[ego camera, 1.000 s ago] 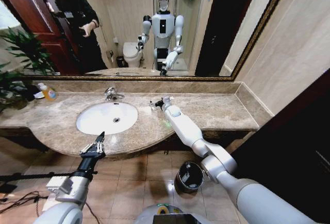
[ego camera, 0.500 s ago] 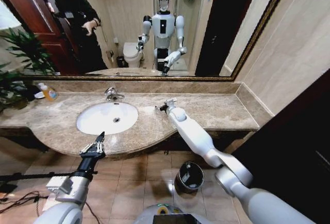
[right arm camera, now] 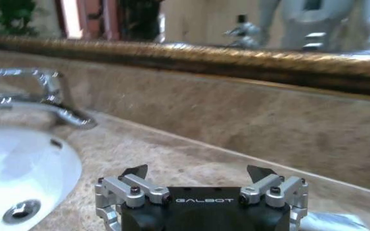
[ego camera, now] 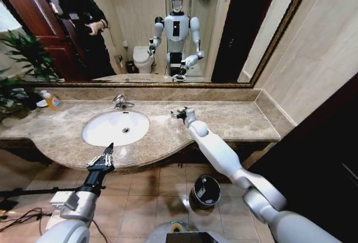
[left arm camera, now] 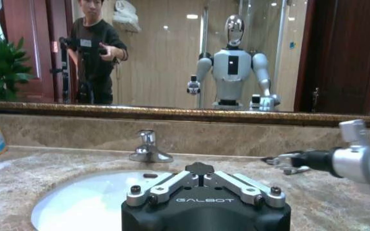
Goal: Pick up the trash from the sink and place it in the trash bin.
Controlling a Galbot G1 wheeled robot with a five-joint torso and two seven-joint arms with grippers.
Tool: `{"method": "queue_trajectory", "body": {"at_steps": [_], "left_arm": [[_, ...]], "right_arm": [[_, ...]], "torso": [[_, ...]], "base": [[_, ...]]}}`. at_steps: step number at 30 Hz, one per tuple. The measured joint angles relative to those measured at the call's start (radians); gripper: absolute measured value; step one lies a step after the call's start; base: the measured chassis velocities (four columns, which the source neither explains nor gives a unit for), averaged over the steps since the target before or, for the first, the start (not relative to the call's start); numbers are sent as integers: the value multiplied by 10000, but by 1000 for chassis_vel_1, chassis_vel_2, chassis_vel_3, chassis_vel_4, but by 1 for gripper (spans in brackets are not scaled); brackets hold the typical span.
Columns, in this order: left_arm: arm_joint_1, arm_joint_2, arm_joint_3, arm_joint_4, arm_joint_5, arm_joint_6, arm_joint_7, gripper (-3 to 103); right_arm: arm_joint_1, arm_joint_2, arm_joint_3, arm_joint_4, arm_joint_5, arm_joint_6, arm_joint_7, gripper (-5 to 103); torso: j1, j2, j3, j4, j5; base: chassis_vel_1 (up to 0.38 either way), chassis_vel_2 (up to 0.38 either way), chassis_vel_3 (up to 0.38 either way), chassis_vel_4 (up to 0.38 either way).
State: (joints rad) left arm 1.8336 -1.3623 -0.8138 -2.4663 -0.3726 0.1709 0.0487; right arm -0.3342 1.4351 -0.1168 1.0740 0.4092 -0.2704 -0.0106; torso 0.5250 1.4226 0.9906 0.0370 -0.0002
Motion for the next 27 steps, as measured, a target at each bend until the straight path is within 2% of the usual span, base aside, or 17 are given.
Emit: {"method": "queue_trajectory", "body": {"at_steps": [6, 10, 12, 14, 16, 22, 23, 26, 27], "left_arm": [[0, 0, 0, 0, 0, 0, 0, 0], [0, 0, 0, 0, 0, 0, 0, 0], [0, 0, 0, 0, 0, 0, 0, 0], [0, 0, 0, 0, 0, 0, 0, 0], [0, 0, 0, 0, 0, 0, 0, 0], [0, 0, 0, 0, 0, 0, 0, 0], [0, 0, 0, 0, 0, 0, 0, 0], [0, 0, 0, 0, 0, 0, 0, 0], [0, 0, 0, 0, 0, 0, 0, 0]], "right_arm": [[828, 806, -2, -1521, -436, -194, -145, 100], [1170, 1019, -76, -2007, -542, -516, 51, 100], [1297, 1045, -208, -2100, -576, -1101, 185, 100], [1314, 1045, -224, -2099, -578, -1237, 253, 100], [1330, 1032, -244, -2069, -560, -1711, 530, 100], [1329, 894, -216, -1975, -496, -2169, 744, 100], [1335, 815, -210, -1855, -404, -2480, 794, 100], [1340, 738, -218, -1728, -264, -2690, 796, 100], [1342, 662, -220, -1547, -122, -3044, 787, 100]], "torso": [[1, 0, 0, 1, 1], [0, 0, -1, 0, 0], [1, 0, 0, -1, 1], [1, 0, 0, -1, 1], [1, 0, 0, -1, 1], [1, 0, 0, -2, 2], [0, 0, 0, -2, 3], [1, 0, 0, -2, 2], [0, 0, 0, -2, 2]], "base": [[0, 0, 0, 0], [0, 0, 0, 0], [0, 0, 0, 0], [0, 0, 0, 0], [0, 0, 0, 0], [0, 0, 0, 0], [0, 0, 0, 0], [0, 0, 0, 0], [0, 0, 0, 0]]}}
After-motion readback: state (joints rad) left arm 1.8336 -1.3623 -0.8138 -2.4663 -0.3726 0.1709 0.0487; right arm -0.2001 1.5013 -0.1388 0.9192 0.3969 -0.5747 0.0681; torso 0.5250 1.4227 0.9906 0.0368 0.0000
